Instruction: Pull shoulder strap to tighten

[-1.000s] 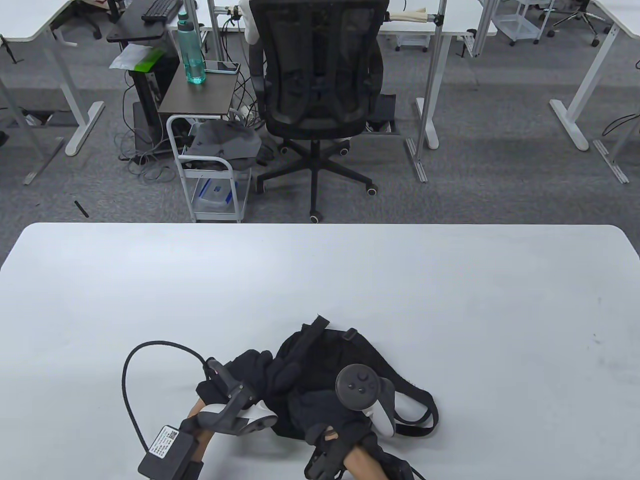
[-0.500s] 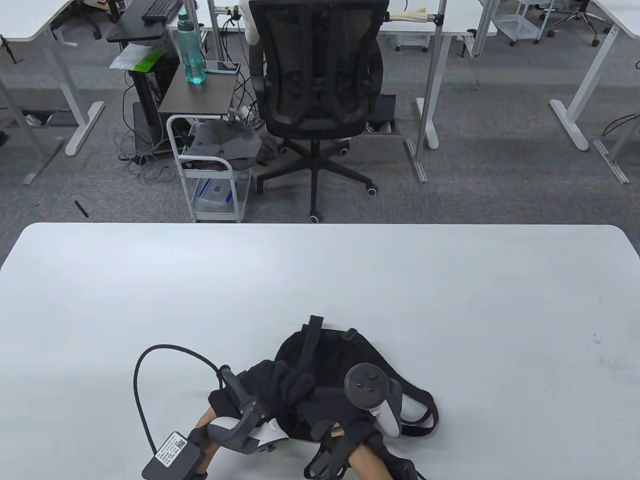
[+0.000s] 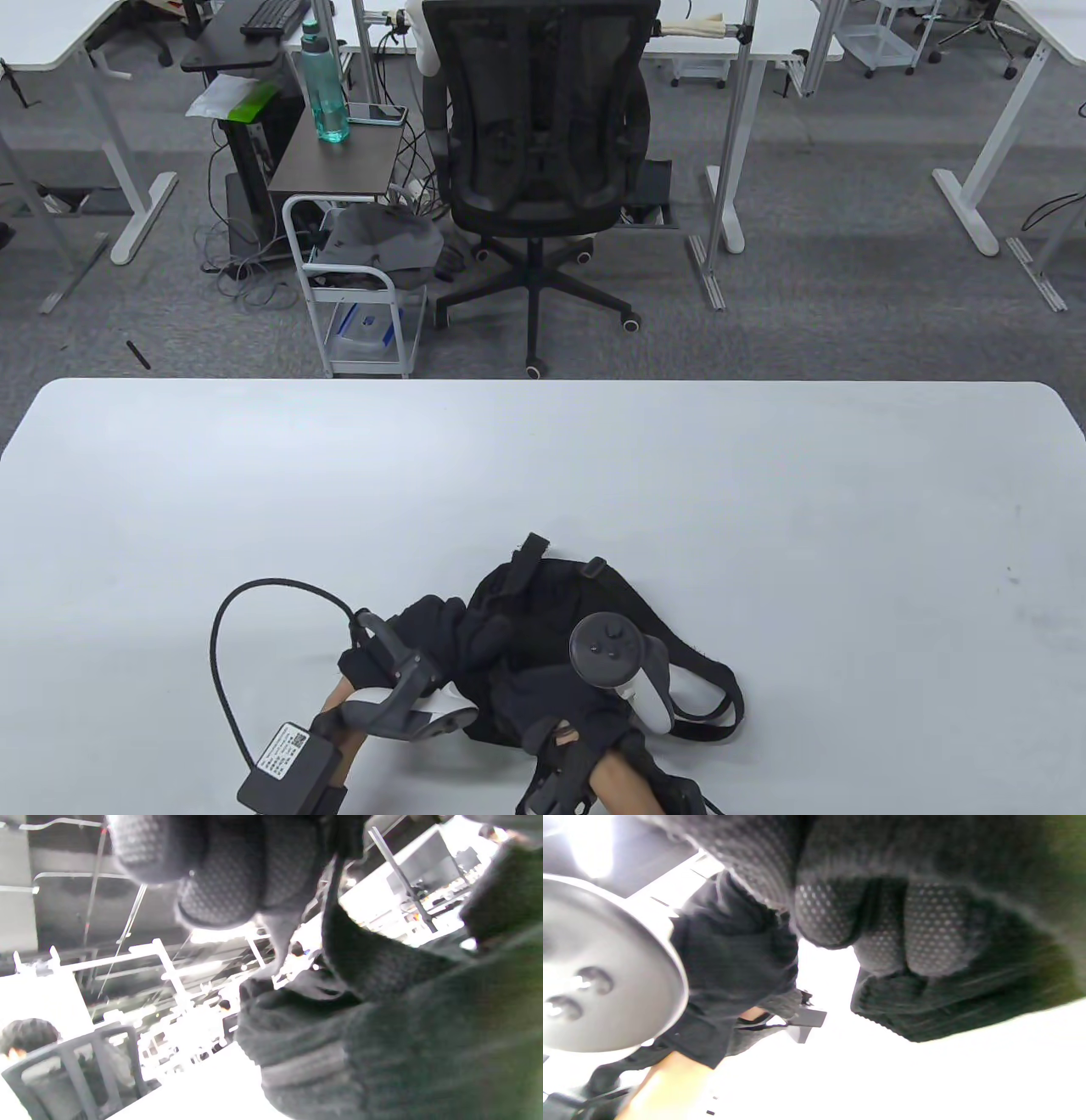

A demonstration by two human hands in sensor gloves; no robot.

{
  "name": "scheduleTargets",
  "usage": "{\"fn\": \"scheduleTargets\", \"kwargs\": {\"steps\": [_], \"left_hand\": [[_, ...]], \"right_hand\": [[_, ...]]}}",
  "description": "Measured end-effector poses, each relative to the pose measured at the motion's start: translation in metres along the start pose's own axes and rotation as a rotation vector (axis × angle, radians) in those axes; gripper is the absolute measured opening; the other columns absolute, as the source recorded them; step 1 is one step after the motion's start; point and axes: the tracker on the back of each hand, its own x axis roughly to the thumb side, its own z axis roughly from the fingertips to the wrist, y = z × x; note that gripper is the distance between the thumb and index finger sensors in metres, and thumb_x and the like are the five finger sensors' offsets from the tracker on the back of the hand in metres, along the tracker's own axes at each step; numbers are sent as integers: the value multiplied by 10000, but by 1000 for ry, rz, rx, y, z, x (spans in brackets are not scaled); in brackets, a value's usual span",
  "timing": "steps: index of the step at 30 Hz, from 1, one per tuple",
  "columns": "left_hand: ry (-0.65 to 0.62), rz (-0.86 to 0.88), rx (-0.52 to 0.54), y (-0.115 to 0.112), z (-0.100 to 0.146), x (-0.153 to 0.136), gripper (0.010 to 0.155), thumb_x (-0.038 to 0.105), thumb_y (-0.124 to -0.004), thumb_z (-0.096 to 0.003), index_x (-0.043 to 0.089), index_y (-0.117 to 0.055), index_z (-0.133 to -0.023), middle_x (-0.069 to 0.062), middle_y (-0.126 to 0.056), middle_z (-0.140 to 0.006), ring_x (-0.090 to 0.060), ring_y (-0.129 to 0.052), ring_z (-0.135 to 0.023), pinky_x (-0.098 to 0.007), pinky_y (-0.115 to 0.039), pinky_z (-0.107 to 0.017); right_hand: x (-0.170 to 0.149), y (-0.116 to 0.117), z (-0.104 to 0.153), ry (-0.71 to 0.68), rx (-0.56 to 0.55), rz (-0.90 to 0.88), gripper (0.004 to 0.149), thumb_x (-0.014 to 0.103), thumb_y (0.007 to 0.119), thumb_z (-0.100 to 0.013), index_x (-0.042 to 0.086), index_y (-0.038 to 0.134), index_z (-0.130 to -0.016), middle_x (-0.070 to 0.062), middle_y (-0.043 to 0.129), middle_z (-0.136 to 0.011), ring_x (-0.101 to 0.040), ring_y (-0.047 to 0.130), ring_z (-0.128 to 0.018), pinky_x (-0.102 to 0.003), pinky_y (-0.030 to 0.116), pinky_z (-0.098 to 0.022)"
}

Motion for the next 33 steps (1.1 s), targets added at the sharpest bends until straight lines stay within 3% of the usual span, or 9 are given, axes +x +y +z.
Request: {"fn": "scheduleTargets", "kwargs": {"steps": [2,4,9,15,24,26,29,33], "left_hand": [[-8,-8,28,9,-1,2,640,465,-550,-308,333,-554,-935,138,-980,-602,-100,-1021,-538,-284,-863,-431],[6,37,61,15,-1,3,642,466,-557,-308,325,-560,-934,132,-983,-599,-109,-1022,-536,-289,-862,-429],[-38,31,102,28,-1,16,646,466,-567,-298,318,-575,-927,121,-990,-595,-117,-1026,-531,-297,-864,-426],[-37,70,80,13,0,9,651,459,-512,-293,373,-534,-938,122,-974,-605,-126,-1009,-552,-309,-848,-446],[78,83,-9,-6,9,-21,647,468,-511,-295,403,-514,-938,127,-968,-610,-125,-1001,-564,-307,-842,-455],[77,57,-11,-2,7,-18,646,458,-535,-302,350,-540,-938,124,-971,-611,-125,-1004,-562,-308,-845,-452],[31,-15,21,9,5,-13,642,461,-540,-311,322,-547,-937,134,-974,-608,-109,-1014,-551,-293,-858,-440],[12,43,74,20,3,-3,643,466,-555,-310,316,-558,-935,124,-980,-605,-123,-1016,-546,-300,-856,-436]], "right_hand": [[-4,-4,3,6,-47,-42,478,337,817,-457,-68,939,-679,-288,925,-764,-457,976,-570,-604,769,-449],[-5,-8,3,1,-77,-61,535,395,805,-464,-66,914,-711,-291,896,-792,-460,958,-595,-603,757,-463],[0,-6,5,-29,-104,-73,455,345,781,-468,-48,971,-595,-252,989,-678,-423,1018,-489,-585,801,-410],[4,-3,3,-38,-74,-39,409,320,771,-472,-24,983,-531,-212,1025,-610,-376,1044,-423,-558,830,-377],[5,3,0,-26,5,-13,399,319,778,-471,-14,992,-522,-212,1035,-590,-371,1049,-403,-552,836,-365],[3,2,0,-16,-17,-19,400,325,790,-468,-12,993,-542,-218,1028,-616,-386,1043,-432,-563,825,-382],[1,-3,4,-14,-75,6,478,352,816,-461,-58,944,-671,-283,936,-752,-458,981,-560,-606,768,-447],[0,-8,5,-27,-111,-13,508,415,784,-474,-36,969,-615,-257,979,-699,-435,1008,-517,-592,790,-426]]}}
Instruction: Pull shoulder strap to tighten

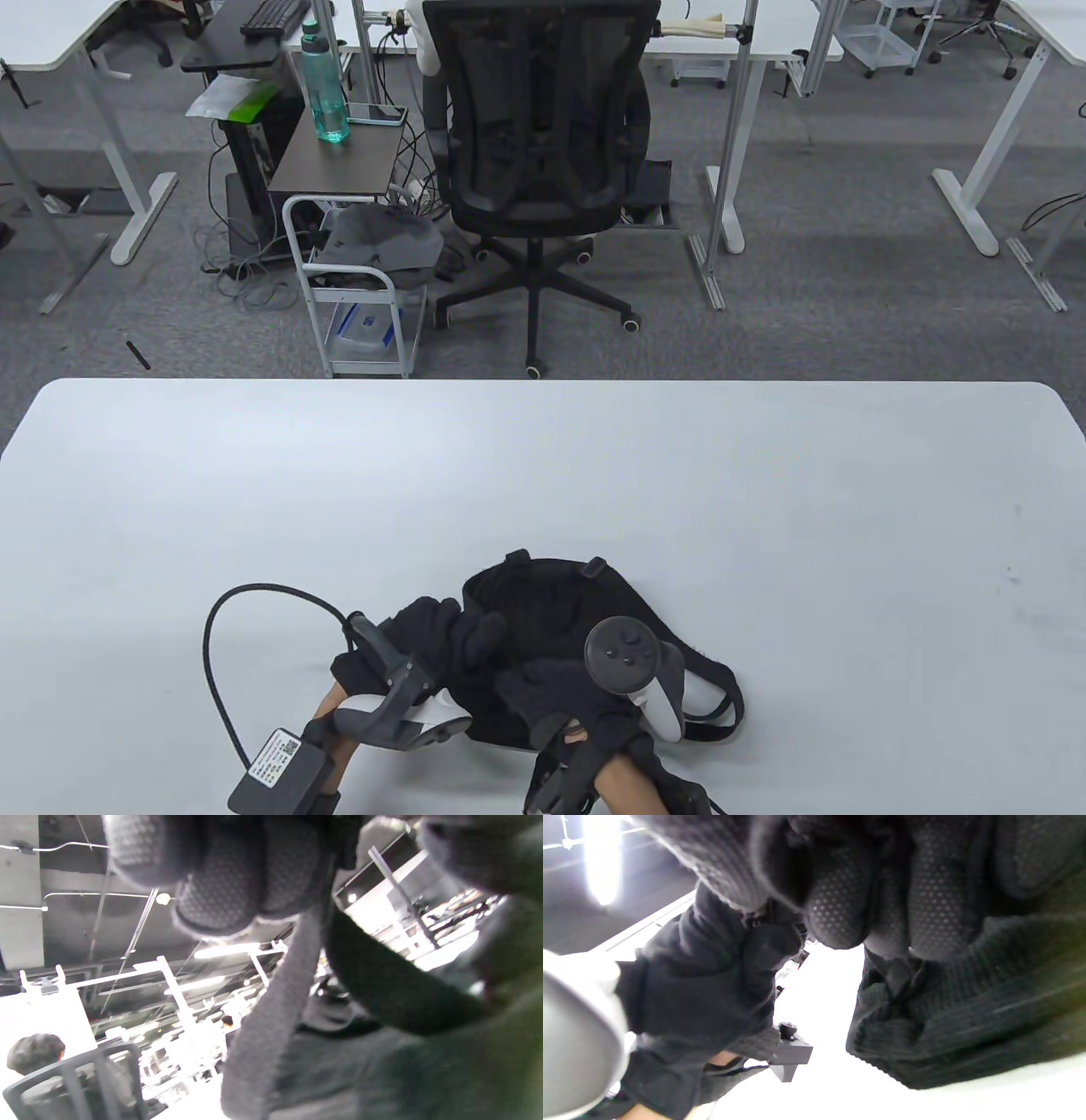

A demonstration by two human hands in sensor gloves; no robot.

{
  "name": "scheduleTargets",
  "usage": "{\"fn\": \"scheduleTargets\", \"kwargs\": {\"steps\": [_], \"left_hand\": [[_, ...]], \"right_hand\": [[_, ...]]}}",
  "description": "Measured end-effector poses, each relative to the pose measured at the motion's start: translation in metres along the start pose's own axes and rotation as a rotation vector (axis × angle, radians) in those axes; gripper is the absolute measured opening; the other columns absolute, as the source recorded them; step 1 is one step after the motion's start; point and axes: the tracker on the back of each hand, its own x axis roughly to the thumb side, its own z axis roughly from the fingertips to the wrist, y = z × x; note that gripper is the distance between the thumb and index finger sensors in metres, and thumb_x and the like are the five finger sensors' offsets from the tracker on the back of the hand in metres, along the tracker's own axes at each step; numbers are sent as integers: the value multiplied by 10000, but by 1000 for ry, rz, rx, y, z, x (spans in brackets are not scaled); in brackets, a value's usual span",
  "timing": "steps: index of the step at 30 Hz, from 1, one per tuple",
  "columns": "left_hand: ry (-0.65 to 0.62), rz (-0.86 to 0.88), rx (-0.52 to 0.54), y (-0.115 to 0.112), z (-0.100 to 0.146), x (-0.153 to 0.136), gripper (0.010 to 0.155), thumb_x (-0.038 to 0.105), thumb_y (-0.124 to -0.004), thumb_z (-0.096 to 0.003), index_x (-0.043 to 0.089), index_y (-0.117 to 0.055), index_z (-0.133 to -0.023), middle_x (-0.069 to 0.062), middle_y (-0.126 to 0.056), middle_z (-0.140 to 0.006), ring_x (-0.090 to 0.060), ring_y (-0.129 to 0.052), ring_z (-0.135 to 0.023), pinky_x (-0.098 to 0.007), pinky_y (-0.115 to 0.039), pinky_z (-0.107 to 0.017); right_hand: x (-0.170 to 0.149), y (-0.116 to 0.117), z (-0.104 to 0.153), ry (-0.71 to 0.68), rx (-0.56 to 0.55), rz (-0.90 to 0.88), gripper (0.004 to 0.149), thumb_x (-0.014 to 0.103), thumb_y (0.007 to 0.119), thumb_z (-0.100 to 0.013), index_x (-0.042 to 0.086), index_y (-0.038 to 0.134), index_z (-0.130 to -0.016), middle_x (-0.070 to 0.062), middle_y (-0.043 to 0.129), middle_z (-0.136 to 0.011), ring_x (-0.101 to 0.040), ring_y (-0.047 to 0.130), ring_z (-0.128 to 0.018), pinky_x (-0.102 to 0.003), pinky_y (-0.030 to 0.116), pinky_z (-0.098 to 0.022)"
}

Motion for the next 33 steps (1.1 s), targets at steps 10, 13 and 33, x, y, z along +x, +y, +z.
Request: {"fn": "scheduleTargets", "kwargs": {"steps": [10,13,33], "left_hand": [[-17,12,-8,-9,0,8,645,451,-547,-307,308,-553,-935,118,-977,-602,-126,-1015,-543,-305,-855,-433],[9,-8,-69,-19,7,-4,647,463,-534,-304,320,-546,-935,134,-975,-605,-111,-1016,-546,-294,-858,-435],[-65,-21,50,12,-9,20,640,464,-561,-307,310,-568,-929,122,-985,-597,-121,-1022,-539,-301,-861,-430]], "right_hand": [[3,4,0,-11,41,-4,392,306,788,-463,-24,989,-529,-219,1026,-611,-393,1045,-431,-569,827,-381],[3,5,0,-10,61,3,391,300,785,-465,-27,989,-531,-223,1026,-611,-394,1045,-431,-571,826,-381],[-13,-7,-4,43,62,-113,489,375,803,-461,-43,940,-676,-267,938,-754,-442,988,-568,-593,780,-448]]}}
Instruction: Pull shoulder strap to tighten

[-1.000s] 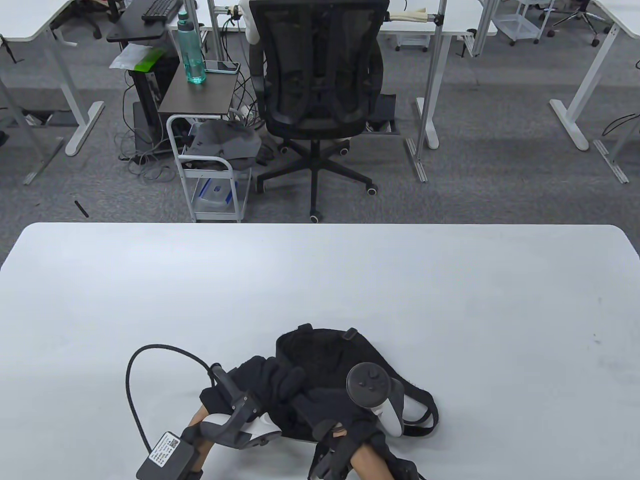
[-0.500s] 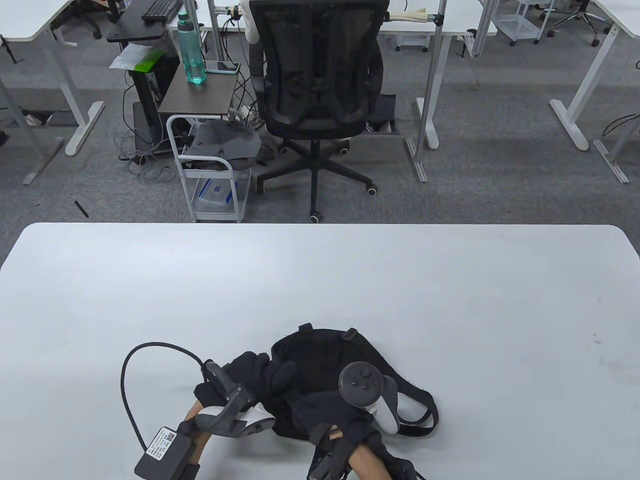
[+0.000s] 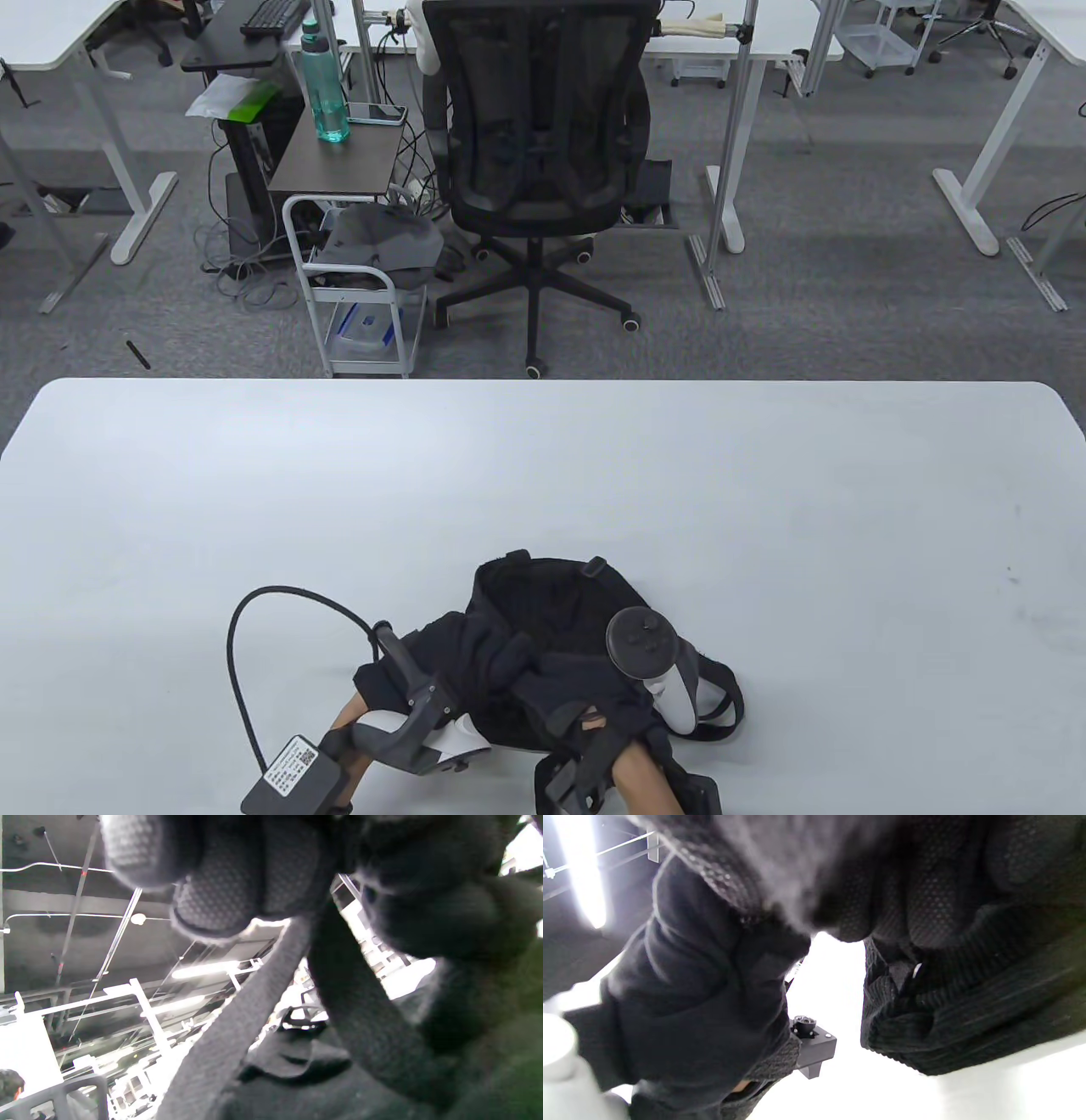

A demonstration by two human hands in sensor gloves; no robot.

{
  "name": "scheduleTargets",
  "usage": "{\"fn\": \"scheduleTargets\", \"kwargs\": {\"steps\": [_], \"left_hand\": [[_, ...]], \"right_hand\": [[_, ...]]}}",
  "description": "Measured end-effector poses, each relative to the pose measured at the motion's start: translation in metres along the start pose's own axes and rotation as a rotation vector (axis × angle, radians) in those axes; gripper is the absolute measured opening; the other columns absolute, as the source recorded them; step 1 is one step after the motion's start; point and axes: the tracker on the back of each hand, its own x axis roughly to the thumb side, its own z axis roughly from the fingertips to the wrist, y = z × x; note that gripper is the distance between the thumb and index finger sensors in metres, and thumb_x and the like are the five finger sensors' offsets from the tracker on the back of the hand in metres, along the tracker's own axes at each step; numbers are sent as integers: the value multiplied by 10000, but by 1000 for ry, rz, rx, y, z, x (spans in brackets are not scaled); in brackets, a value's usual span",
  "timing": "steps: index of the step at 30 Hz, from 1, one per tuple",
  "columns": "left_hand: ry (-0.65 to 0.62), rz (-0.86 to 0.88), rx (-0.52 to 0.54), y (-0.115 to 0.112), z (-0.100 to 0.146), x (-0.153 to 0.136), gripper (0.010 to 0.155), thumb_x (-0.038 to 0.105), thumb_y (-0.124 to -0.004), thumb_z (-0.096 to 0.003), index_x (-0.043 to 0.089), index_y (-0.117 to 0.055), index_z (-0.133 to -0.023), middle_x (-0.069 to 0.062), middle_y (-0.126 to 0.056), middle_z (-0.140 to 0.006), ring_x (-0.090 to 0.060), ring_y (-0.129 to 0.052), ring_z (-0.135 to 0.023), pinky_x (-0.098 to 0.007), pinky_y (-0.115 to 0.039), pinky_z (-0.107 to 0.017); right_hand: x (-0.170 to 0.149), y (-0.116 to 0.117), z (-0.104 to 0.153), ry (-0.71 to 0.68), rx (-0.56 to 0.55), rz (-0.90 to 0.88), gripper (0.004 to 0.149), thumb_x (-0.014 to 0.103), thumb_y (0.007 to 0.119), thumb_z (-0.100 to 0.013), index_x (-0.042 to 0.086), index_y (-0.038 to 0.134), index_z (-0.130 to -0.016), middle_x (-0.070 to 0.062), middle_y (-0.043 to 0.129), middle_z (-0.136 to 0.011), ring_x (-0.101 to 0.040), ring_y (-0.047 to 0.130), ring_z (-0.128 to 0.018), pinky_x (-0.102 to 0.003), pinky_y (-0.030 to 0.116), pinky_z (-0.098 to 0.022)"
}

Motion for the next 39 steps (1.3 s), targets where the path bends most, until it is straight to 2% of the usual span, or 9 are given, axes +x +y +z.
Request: {"fn": "scheduleTargets", "kwargs": {"steps": [7,15,22,25,27,29,32,35,39], "left_hand": [[32,17,-26,-7,5,-8,643,468,-562,-308,312,-563,-931,125,-983,-603,-118,-1020,-544,-297,-860,-432],[37,24,-45,-10,5,-16,647,465,-526,-300,356,-532,-938,139,-967,-613,-112,-1007,-561,-295,-851,-446],[133,67,-97,-15,13,-35,645,468,-533,-299,380,-534,-939,132,-962,-628,-121,-997,-578,-301,-842,-460],[117,-2,-94,-7,11,-30,638,459,-552,-313,330,-551,-938,131,-968,-624,-113,-1007,-569,-295,-852,-450],[91,9,-66,-2,8,-25,639,464,-554,-314,326,-553,-938,129,-970,-622,-114,-1009,-566,-293,-854,-447],[71,33,-35,4,4,-18,640,467,-561,-313,322,-557,-936,124,-971,-624,-121,-1008,-567,-299,-852,-448],[23,22,3,11,-2,-5,641,471,-563,-311,323,-557,-935,123,-973,-620,-120,-1010,-563,-299,-854,-445],[3,-4,3,11,-3,2,644,474,-566,-301,326,-559,-927,129,-973,-619,-113,-1013,-560,-293,-857,-443],[29,72,-6,4,0,-2,648,466,-534,-300,325,-561,-932,122,-973,-621,-125,-1010,-565,-304,-851,-448]], "right_hand": [[4,2,1,-23,0,-21,377,296,825,-447,-20,960,-600,-225,986,-689,-396,1025,-503,-569,814,-421],[11,4,3,-57,8,16,379,288,799,-454,-28,958,-589,-221,990,-673,-390,1027,-488,-568,817,-412],[16,5,5,-50,61,46,374,276,818,-451,-39,979,-573,-226,1007,-655,-392,1037,-468,-568,822,-402],[12,0,7,-24,30,20,399,286,845,-446,-38,971,-641,-254,970,-729,-436,1006,-542,-590,793,-439],[7,-5,8,4,-16,18,545,340,850,-449,-90,880,-782,-313,832,-864,-505,910,-666,-629,726,-496],[4,-6,6,20,-21,9,605,395,837,-456,-95,854,-810,-322,798,-887,-510,888,-687,-634,712,-505],[2,-1,5,15,16,-21,592,431,815,-466,-72,892,-768,-302,853,-846,-482,929,-651,-617,739,-490],[6,3,4,-16,7,-10,464,346,816,-459,-53,962,-644,-257,969,-720,-430,1011,-530,-588,794,-434],[12,3,5,-35,-32,40,418,307,819,-451,-48,992,-586,-234,1016,-651,-397,1041,-463,-569,823,-400]]}}
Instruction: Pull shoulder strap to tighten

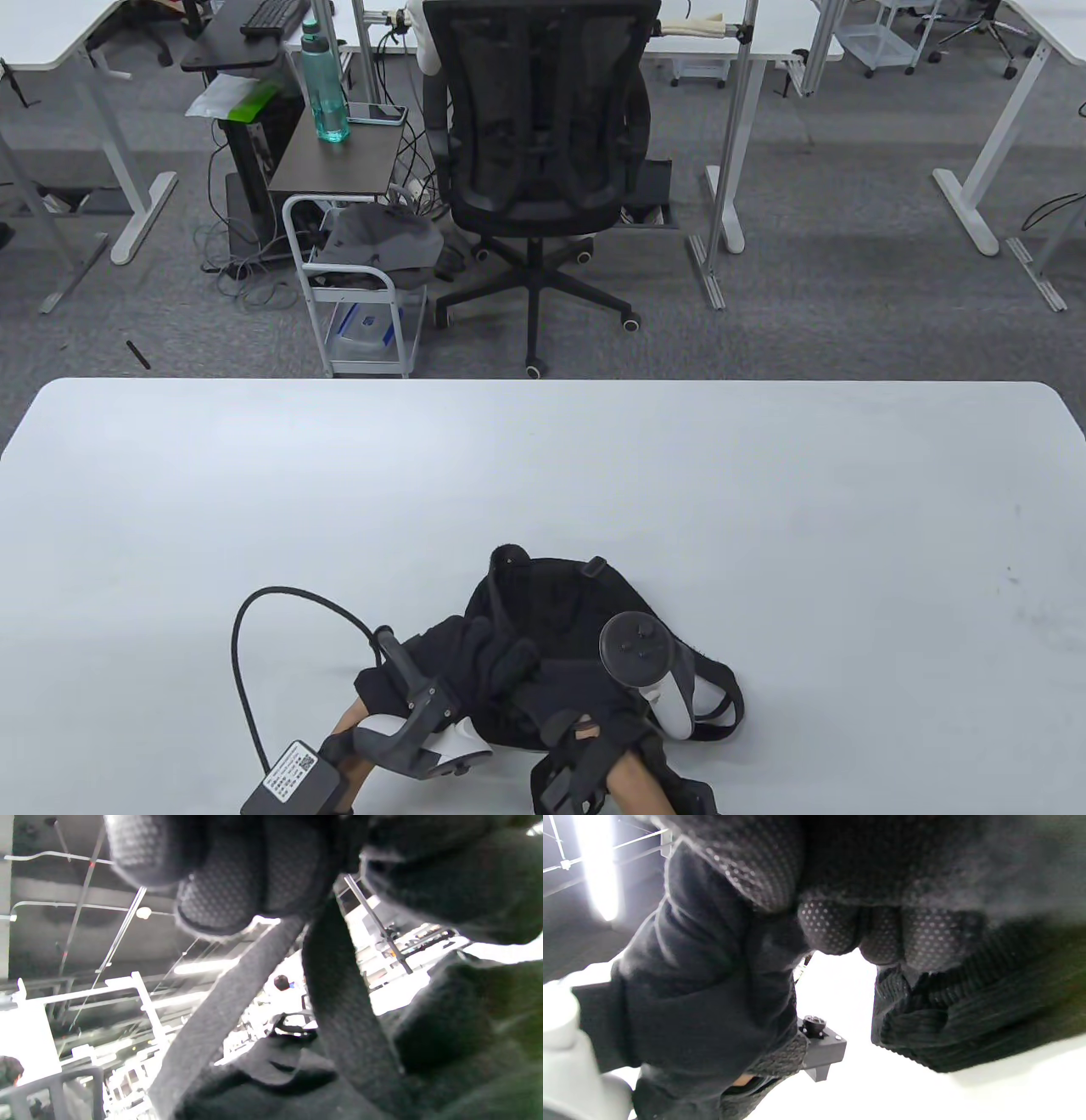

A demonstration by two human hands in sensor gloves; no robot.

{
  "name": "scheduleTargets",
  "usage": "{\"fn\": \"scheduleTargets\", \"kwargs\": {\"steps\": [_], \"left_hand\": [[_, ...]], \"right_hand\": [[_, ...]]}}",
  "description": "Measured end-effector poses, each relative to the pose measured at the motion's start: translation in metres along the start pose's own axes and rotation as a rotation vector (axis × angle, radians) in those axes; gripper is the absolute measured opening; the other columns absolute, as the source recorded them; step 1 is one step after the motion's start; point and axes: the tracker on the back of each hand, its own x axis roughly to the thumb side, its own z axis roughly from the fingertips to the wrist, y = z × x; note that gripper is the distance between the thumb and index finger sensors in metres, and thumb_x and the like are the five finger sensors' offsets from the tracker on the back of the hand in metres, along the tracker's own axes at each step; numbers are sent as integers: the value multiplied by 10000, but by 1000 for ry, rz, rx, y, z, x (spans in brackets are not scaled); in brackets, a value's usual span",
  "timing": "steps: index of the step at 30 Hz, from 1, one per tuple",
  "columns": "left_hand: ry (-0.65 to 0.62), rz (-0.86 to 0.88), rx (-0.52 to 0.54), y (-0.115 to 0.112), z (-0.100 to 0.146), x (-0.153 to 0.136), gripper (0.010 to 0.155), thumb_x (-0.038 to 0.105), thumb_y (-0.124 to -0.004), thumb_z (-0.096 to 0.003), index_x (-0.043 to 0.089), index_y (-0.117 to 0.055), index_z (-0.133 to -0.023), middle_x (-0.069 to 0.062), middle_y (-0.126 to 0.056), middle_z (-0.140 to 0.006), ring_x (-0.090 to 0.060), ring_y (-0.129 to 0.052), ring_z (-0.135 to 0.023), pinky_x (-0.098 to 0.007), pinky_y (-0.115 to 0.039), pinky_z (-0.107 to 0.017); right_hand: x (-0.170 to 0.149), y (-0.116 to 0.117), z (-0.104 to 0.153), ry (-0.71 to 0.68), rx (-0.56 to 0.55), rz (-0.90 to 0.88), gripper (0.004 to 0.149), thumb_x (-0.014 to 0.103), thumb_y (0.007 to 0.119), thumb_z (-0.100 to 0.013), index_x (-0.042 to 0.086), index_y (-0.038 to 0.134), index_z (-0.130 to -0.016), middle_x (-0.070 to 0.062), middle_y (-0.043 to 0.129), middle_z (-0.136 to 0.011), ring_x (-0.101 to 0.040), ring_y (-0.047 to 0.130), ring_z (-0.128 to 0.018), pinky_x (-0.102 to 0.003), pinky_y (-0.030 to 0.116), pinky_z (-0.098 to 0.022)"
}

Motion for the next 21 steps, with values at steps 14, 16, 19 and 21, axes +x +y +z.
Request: {"fn": "scheduleTargets", "kwargs": {"steps": [14,16,19,21], "left_hand": [[1,-86,-25,-13,8,-20,639,450,-553,-305,331,-556,-934,125,-976,-605,-120,-1011,-554,-300,-853,-442],[-16,-129,34,-1,5,-15,637,453,-558,-312,310,-561,-933,131,-983,-592,-108,-1021,-533,-288,-864,-424],[-40,-90,80,10,-1,-2,639,450,-573,-308,303,-574,-929,113,-990,-588,-128,-1022,-529,-303,-860,-423],[-42,-133,78,12,-2,1,641,458,-575,-304,297,-578,-925,122,-996,-577,-114,-1032,-515,-295,-869,-414]], "right_hand": [[0,6,-2,24,131,28,395,302,834,-453,-22,1018,-585,-227,1033,-654,-408,1050,-473,-570,823,-409],[0,1,3,23,66,17,502,350,854,-446,-70,966,-697,-293,942,-773,-480,987,-581,-614,770,-460],[4,-8,3,-39,-38,37,549,426,849,-441,-41,944,-714,-266,931,-786,-452,984,-599,-601,769,-473],[5,-7,6,-48,-28,-24,463,368,863,-437,-25,982,-652,-246,983,-726,-436,1012,-549,-605,766,-473]]}}
